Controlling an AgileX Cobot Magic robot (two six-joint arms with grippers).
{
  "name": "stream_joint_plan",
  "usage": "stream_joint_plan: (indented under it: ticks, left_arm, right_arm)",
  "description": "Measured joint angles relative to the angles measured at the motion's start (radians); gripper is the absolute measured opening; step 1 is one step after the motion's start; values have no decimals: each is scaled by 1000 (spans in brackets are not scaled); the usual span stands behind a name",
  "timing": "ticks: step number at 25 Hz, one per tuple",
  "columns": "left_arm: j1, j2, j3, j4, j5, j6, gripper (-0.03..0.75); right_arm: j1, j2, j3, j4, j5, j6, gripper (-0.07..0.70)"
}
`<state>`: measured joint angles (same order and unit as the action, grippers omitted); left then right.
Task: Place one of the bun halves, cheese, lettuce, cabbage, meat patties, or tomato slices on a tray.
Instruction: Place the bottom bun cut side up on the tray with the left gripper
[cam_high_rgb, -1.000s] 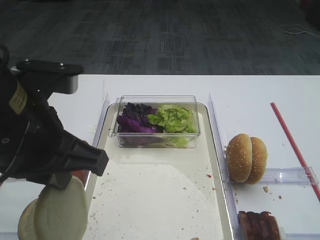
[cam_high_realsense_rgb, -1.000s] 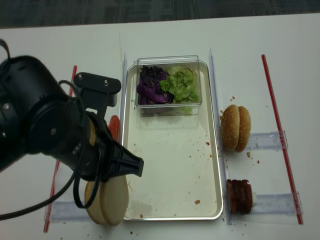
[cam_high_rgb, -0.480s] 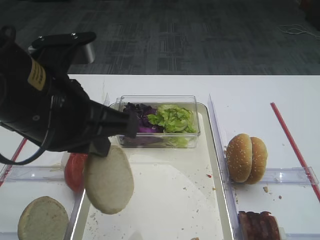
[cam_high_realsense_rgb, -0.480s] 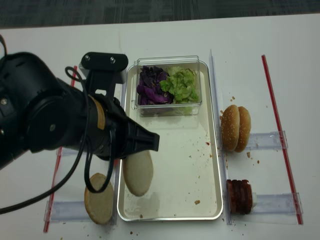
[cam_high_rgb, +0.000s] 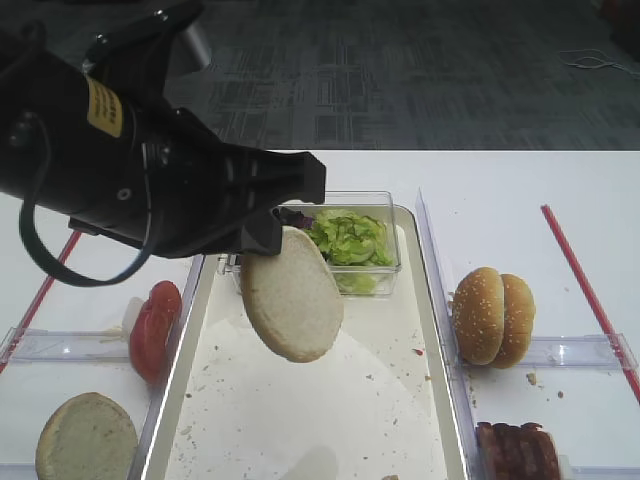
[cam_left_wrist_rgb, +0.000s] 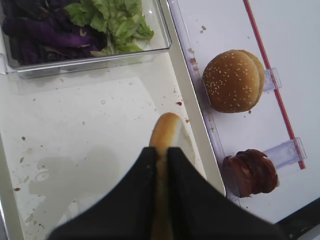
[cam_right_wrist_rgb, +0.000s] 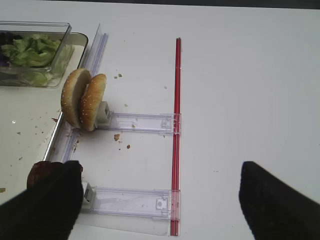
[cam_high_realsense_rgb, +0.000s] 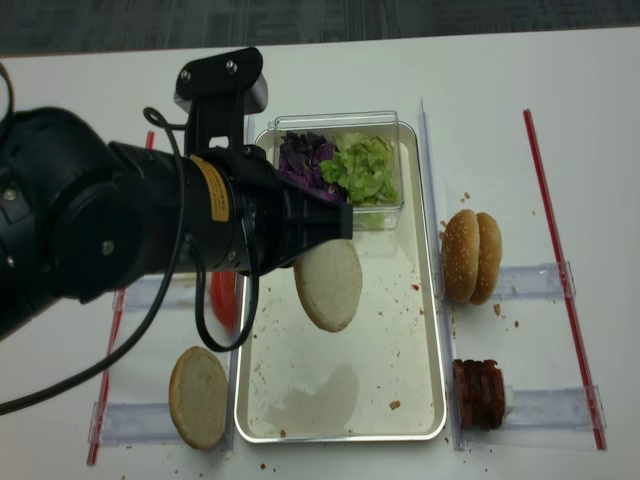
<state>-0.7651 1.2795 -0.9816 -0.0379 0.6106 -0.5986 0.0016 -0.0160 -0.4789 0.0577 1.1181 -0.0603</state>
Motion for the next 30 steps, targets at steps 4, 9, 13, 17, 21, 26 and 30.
stream_joint_plan:
  ticks: [4,9,13,17,21,26,30]
  left_arm:
    - [0,68,0,-17,-7,0,64]
    - [0,166,0,-47,-50,35,64]
    - [0,247,0,-53,-82,41,64]
    - [9,309,0,-76,-107,52,64]
    - [41,332,0,-151,-125,145,64]
    - [83,334,0,-331,-131,339,64]
    - [117,334,14,-469,-138,480,64]
  right_arm:
    - [0,0,0,0,0,0,660]
    - [0,0,0,0,0,0,660]
    - [0,0,0,0,0,3,660]
    - [0,0,0,0,0,3,660]
    - [0,0,0,0,0,3,660]
    - [0,0,0,0,0,3,660]
    - [0,0,0,0,0,3,660]
